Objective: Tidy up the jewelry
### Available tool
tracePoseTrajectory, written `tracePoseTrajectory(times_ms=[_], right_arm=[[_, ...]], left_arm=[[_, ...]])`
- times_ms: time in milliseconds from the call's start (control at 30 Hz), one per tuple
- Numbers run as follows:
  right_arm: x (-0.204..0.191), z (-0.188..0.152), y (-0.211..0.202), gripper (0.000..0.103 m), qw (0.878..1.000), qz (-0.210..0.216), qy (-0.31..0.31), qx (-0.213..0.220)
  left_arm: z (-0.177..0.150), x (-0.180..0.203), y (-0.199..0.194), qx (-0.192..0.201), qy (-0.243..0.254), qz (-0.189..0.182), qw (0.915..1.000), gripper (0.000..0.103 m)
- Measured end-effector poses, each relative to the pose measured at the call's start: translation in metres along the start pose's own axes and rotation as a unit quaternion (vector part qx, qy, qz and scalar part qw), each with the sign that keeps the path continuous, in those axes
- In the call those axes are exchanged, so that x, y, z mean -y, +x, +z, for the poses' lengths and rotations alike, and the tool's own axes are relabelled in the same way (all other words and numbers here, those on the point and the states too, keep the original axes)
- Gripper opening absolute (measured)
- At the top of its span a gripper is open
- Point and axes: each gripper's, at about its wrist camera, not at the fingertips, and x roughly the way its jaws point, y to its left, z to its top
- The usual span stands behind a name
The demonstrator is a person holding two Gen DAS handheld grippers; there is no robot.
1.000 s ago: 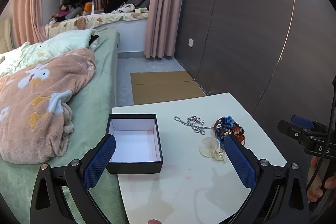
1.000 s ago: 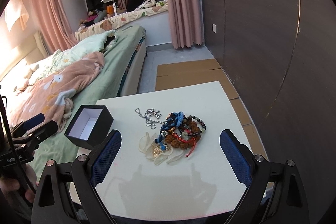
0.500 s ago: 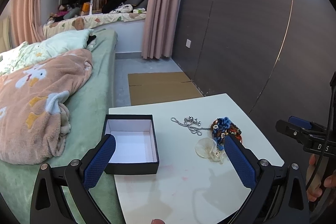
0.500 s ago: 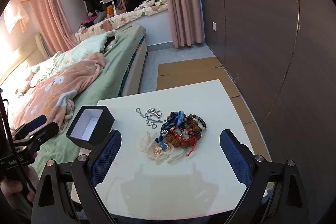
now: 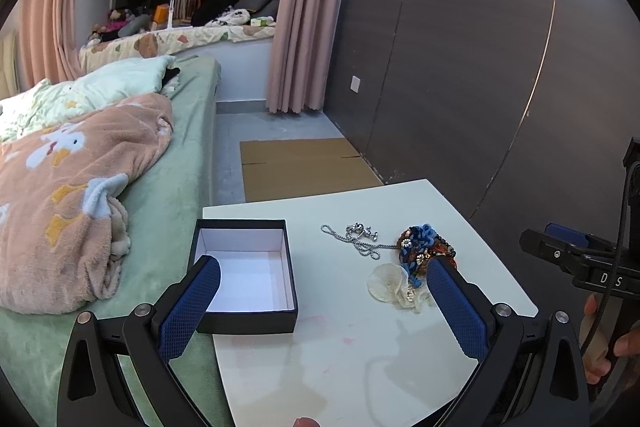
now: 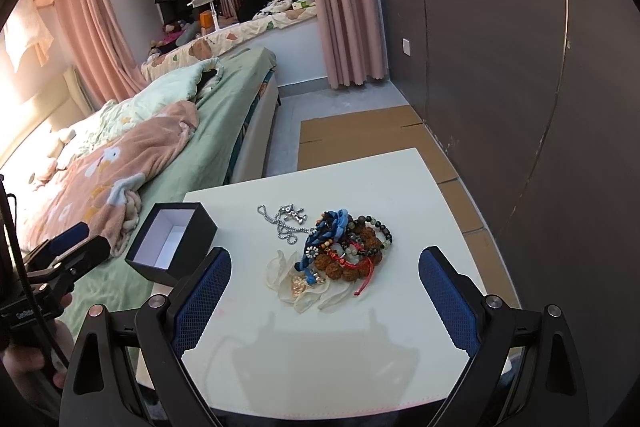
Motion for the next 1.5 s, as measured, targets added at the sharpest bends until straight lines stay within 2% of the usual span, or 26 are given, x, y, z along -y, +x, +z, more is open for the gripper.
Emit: tracePoseTrajectory(times_ms=[233, 433, 633, 900, 1067, 1267, 1433, 1467, 1500], right_arm=[[0.005, 0.001, 0.002, 0.095, 1.000, 0.005, 0.015, -0.002], [0.026, 0.006, 0.017, 0.095, 0.998, 0.007, 0.067, -0.013], [0.050, 0.008, 0.033, 0.095, 0.992, 0.003, 0.124, -0.033], [0.083, 0.012, 0.054, 0.095, 0.981, 0.002, 0.187, -0.058], [0.092, 0.019, 0.059, 0.095, 0.980, 0.002, 0.193, -0.056], [0.097, 0.025, 0.067, 0.095, 0.979, 0.009, 0.194, -0.064], [0.097, 0.028, 0.078, 0.095, 0.978, 0.014, 0.193, -0.075], [0.097, 0.028, 0.080, 0.095, 0.978, 0.016, 0.193, -0.078], [0.096, 0.029, 0.083, 0.095, 0.978, 0.017, 0.193, -0.082]], left_arm=[[0.005, 0.003, 0.005, 0.004, -0.011, -0.007, 0.9999, 0.103], [0.012, 0.013, 0.021, -0.003, -0.016, -0.018, 0.9997, 0.103], [0.017, 0.023, 0.042, -0.014, -0.019, -0.046, 0.9986, 0.103], [0.014, 0.047, 0.081, -0.057, 0.004, -0.079, 0.9952, 0.087], [0.005, 0.059, 0.108, -0.100, 0.021, -0.089, 0.9908, 0.084], [-0.005, 0.071, 0.134, -0.129, 0.044, -0.085, 0.9869, 0.080], [-0.017, 0.078, 0.160, -0.172, 0.053, -0.091, 0.9794, 0.075], [-0.021, 0.080, 0.167, -0.183, 0.061, -0.088, 0.9773, 0.067], [-0.024, 0.081, 0.171, -0.191, 0.063, -0.089, 0.9756, 0.052]])
